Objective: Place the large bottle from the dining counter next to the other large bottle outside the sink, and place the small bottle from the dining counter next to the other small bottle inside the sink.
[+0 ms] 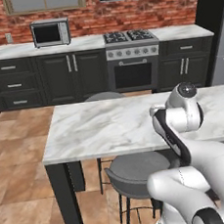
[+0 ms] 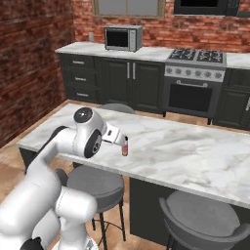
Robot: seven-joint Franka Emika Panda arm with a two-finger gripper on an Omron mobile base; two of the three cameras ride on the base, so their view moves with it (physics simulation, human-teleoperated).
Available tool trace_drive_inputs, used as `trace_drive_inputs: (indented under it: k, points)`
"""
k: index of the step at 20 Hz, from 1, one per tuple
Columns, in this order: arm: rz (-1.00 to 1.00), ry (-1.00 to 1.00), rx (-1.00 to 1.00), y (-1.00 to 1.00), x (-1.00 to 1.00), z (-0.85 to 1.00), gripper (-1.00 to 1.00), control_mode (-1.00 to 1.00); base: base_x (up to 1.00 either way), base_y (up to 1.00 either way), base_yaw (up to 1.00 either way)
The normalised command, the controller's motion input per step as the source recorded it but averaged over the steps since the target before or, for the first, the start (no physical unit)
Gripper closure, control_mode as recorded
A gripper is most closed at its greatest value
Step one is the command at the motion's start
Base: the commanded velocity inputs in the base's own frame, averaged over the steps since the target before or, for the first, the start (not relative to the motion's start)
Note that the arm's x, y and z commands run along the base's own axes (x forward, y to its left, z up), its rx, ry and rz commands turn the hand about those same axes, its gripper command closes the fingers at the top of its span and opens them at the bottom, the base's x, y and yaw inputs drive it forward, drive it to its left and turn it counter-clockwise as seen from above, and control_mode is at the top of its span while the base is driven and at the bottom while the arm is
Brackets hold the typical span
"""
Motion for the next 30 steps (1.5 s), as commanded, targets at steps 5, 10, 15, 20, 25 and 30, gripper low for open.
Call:
trace_drive_inputs:
  k: [5,10,15,20,25,30]
  points:
    - [0.0,0.0,0.0,0.0,0.34,-0.18,-1.0,-1.0,0.0,0.0,0.0]
    - [0.0,0.0,0.0,-0.02,0.2,-0.21,-1.0,-1.0,0.0,0.0,0.0]
    - [0.0,0.0,0.0,-0.09,0.15,-0.14,-1.0,-1.0,0.0,0.0,0.0]
    - [0.0,0.0,0.0,-0.11,0.1,-0.03,-1.0,-1.0,0.0,0.0,0.0]
    - [0.0,0.0,0.0,-0.05,0.14,0.0,-1.0,-1.0,0.0,0.0,0.0]
    - [0.0,0.0,0.0,-0.01,0.15,-0.01,-1.0,-1.0,0.0,0.0,0.0]
